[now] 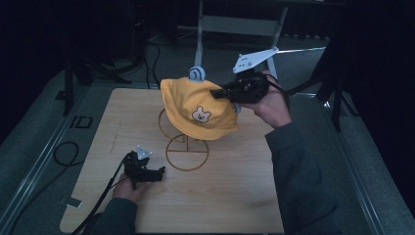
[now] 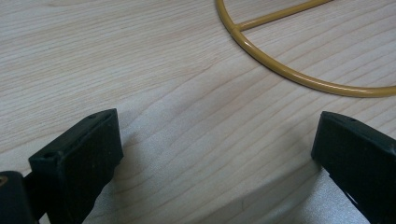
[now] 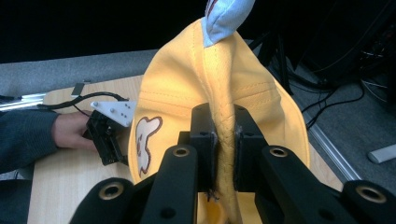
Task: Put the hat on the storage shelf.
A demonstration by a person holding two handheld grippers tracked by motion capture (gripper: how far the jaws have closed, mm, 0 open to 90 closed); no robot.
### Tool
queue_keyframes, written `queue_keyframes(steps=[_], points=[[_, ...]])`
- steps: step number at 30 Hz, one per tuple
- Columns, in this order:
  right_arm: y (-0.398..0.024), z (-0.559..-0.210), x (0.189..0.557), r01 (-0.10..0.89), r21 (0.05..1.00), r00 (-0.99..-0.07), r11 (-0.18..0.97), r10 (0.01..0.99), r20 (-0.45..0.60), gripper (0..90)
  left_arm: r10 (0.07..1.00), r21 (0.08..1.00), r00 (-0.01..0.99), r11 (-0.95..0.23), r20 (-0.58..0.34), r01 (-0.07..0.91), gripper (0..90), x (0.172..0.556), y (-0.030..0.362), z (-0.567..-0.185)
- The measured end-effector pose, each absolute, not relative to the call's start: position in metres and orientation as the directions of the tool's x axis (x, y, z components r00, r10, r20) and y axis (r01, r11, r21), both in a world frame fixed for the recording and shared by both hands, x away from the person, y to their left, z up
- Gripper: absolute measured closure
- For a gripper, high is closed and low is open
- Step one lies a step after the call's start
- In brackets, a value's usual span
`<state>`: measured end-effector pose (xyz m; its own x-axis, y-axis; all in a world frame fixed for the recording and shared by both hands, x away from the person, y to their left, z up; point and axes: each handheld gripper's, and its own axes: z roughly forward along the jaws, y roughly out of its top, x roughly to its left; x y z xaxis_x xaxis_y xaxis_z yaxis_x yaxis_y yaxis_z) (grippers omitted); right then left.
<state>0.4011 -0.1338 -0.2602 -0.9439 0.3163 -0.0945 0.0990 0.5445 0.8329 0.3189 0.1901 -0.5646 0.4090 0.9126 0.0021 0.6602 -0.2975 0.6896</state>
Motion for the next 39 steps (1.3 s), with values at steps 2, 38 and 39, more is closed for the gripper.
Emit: queue_keyframes(steps=[2,38,39], points=[[-0.129,-0.261,0.402,0.1,0.827,-0.944,0.553,0.315,-0.097,81.7,0.913,0.691,0.407,-0.295,0.001,0.66,1.9,0.319,0.19,-0.565],[-0.043,-0.297,0.419,0.11,0.735,-0.939,0.669,0.312,-0.144,79.2,0.914,0.692,0.406,-0.293,0.001,0.659,1.9,0.319,0.19,-0.565],[-0.043,-0.297,0.42,0.112,0.736,-0.939,0.668,0.313,-0.141,79.2,0.914,0.692,0.406,-0.294,0.001,0.66,1.9,0.319,0.19,-0.565]])
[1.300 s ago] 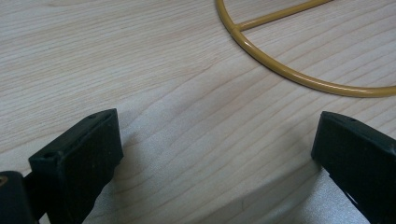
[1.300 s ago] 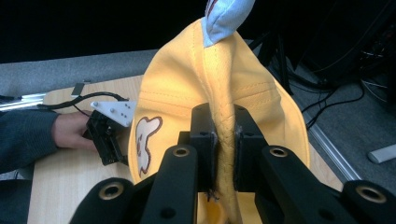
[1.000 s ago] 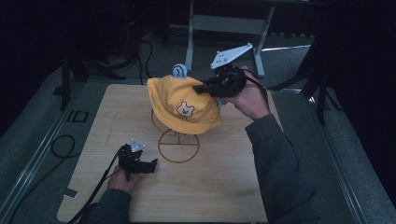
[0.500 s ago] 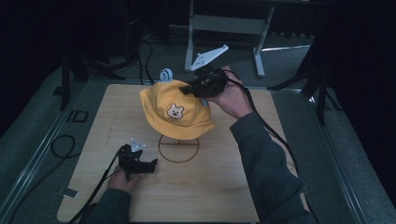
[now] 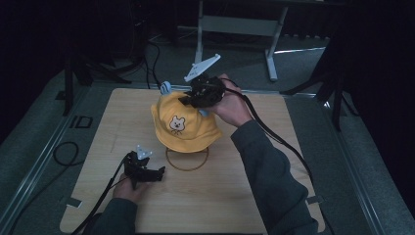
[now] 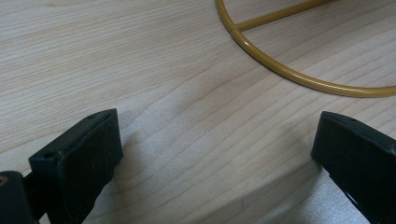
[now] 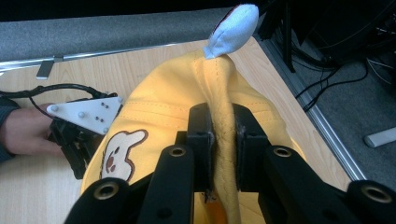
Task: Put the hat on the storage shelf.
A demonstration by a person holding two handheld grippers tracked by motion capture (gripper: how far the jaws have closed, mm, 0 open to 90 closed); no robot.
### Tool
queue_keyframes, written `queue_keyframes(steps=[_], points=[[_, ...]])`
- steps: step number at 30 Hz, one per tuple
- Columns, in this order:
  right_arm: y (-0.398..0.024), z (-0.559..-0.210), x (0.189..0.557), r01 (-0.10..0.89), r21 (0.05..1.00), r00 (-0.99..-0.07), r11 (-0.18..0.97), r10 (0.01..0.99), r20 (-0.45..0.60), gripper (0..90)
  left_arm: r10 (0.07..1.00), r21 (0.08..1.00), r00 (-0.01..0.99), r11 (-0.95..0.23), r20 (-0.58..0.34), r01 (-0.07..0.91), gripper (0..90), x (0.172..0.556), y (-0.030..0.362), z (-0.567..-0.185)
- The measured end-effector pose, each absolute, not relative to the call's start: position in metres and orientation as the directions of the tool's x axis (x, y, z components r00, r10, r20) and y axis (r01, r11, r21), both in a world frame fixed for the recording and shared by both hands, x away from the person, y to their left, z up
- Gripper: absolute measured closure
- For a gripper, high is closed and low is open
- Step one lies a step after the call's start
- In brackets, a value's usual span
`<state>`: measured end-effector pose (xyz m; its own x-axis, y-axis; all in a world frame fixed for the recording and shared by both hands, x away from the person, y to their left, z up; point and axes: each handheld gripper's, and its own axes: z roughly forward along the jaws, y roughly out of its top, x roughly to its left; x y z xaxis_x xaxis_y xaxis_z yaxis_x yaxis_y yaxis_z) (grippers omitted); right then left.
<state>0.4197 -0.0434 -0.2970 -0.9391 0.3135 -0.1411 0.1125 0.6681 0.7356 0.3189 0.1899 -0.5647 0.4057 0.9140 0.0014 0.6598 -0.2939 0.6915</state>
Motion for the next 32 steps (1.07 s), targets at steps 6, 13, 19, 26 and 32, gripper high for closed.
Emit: queue_keyframes(steps=[6,13,19,26,32], points=[[-0.04,-0.3,0.422,0.118,0.728,-0.92,0.675,0.35,-0.175,77.6,0.915,0.693,0.404,-0.291,0.0,0.66,1.9,0.319,0.19,-0.565],[-0.04,-0.301,0.42,0.128,0.729,-0.916,0.673,0.362,-0.174,60.8,0.914,0.693,0.405,-0.293,0.001,0.659,1.9,0.319,0.19,-0.565],[-0.043,-0.298,0.418,0.169,0.747,-0.876,0.643,0.446,-0.186,30.5,0.914,0.693,0.405,-0.292,0.001,0.659,1.9,0.319,0.19,-0.565],[-0.053,-0.289,0.411,0.177,0.765,-0.851,0.619,0.487,-0.196,21.1,0.915,0.694,0.404,-0.291,0.0,0.658,1.9,0.319,0.19,-0.565],[-0.061,-0.281,0.409,0.185,0.772,-0.846,0.608,0.498,-0.19,20.3,0.916,0.695,0.402,-0.288,-0.001,0.659,1.9,0.319,0.189,-0.565]])
